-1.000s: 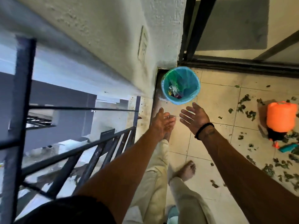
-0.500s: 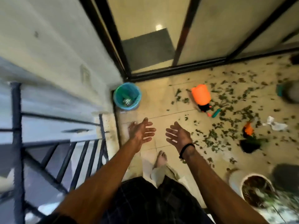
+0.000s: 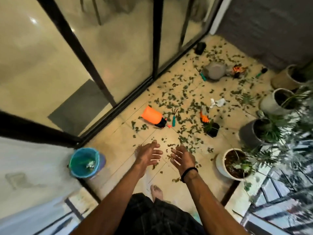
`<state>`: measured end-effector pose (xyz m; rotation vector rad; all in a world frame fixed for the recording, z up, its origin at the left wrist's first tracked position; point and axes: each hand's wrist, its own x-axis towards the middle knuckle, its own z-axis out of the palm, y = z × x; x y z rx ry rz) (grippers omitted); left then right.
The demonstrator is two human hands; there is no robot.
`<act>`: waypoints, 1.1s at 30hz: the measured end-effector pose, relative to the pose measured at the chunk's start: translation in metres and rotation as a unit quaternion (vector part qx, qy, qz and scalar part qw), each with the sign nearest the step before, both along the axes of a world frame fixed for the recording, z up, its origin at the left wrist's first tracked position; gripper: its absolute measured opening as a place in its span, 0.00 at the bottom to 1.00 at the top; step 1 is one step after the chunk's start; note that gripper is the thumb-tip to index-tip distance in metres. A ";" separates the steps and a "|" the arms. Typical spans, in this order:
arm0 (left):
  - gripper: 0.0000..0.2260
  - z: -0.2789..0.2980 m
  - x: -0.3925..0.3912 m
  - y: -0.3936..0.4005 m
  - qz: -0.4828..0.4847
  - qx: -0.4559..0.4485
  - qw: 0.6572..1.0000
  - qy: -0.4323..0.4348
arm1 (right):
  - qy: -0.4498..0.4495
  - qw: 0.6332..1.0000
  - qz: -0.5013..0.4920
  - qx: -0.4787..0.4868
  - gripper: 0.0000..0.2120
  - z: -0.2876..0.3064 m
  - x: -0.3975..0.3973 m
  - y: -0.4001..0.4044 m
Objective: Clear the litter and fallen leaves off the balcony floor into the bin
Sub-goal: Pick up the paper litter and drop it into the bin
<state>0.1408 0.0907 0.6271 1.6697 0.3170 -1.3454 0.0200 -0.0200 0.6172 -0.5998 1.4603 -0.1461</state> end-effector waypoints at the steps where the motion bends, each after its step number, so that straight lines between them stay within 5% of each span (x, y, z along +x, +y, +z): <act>1: 0.13 -0.002 0.009 -0.011 -0.010 0.001 1.000 -0.001 | 0.006 1.000 -0.010 -0.006 0.14 0.002 0.005 -0.009; 17: 0.16 0.023 0.179 -0.216 -0.167 -0.034 0.985 -0.003 | 0.028 0.983 -0.163 -0.077 0.11 0.024 0.116 -0.157; 23: 0.15 0.025 0.187 -0.296 -0.238 -0.007 0.969 0.063 | 0.036 0.975 -0.206 -0.074 0.12 0.027 0.115 -0.217; 33: 0.15 0.025 0.149 -0.421 -0.256 -0.038 0.966 -0.016 | 0.039 0.961 -0.267 -0.066 0.10 0.035 0.082 -0.332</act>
